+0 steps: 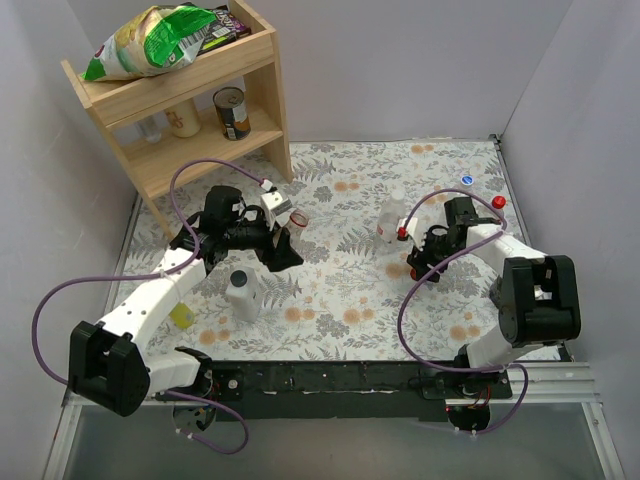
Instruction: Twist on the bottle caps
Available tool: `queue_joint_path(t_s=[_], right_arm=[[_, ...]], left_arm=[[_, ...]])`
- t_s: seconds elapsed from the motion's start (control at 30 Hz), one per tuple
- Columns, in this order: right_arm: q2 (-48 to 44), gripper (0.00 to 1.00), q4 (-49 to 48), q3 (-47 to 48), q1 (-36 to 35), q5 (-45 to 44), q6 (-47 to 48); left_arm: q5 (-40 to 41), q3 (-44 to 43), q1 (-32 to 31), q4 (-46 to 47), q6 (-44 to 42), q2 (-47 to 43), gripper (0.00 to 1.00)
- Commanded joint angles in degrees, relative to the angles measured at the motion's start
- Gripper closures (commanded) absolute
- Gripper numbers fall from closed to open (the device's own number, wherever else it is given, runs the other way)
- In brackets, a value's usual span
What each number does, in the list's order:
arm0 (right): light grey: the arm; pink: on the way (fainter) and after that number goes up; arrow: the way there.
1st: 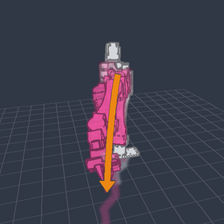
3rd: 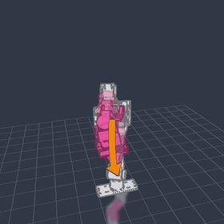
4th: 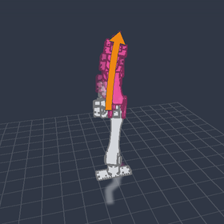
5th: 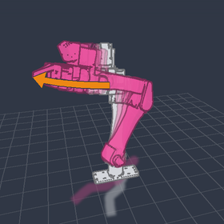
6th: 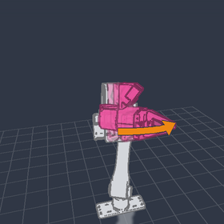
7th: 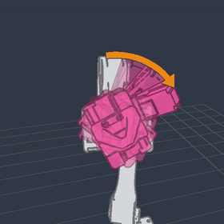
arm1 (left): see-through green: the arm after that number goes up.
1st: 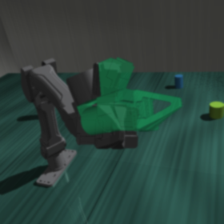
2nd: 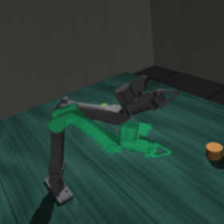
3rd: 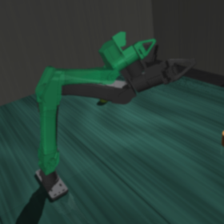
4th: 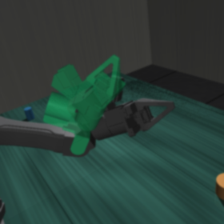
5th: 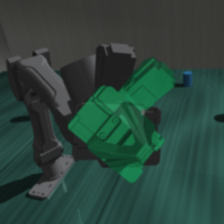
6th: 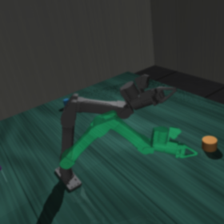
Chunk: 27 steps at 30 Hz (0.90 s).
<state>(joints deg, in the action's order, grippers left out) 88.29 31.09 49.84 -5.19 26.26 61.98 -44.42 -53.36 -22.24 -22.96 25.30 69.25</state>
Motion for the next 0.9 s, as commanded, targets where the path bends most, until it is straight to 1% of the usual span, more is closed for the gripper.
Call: queue_joint_path(t_s=[0.0,0.13,0.23,0.27,0.5,0.6,0.7,0.73,0.77,0.83,0.87], right_arm=[[1.4,0.32,-1.6,2.0,0.3,0.3,0.1],[2.7,0.33,-2.0,1.7,0.3,-0.2,0.4],[3.5,0.36,-1.7,2.0,0.2,0.3,0.5],[3.5,0.39,-1.6,2.1,0.3,0.5,0.6],[2.9,0.53,0.8,2.4,0.3,1.9,1.2],[0.2,0.57,3.9,1.5,0.4,1.6,1.4],[-6.1,0.57,9.0,0.1,0.4,2.5,2.3],[-9.9,0.58,10.6,0.2,0.3,3.5,2.4],[-11.7,0.58,14.7,0.8,0.4,4.1,2.5],[-17.2,0.58,18.9,2.3,0.3,7.5,3.1],[-18.7,0.58,24.5,4.6,0.2,9.3,4.4]], left_arm=[[0.4,-2.4,0.4,0.3,-0.7,0.1,1.00],[0.3,-2.4,0.6,0.6,-0.4,0.5,1.00],[0.3,-2.1,0.7,0.9,-0.3,0.7,1.00],[0.3,-2.0,0.7,1.1,-0.3,0.7,1.00],[0.0,-1.5,0.8,1.6,-0.2,0.8,1.00],[-1.4,-1.4,0.8,1.6,-1.2,0.8,1.00],[-3.2,-0.6,0.8,2.0,-2.8,0.9,1.00],[-3.8,-0.3,0.7,2.0,-3.9,0.8,1.00],[-4.3,-0.1,0.6,1.9,-4.4,0.9,1.00],[-5.6,0.6,-0.2,2.0,-5.4,0.8,1.00],[-6.0,1.0,-0.5,2.0,-6.8,0.9,1.00]])
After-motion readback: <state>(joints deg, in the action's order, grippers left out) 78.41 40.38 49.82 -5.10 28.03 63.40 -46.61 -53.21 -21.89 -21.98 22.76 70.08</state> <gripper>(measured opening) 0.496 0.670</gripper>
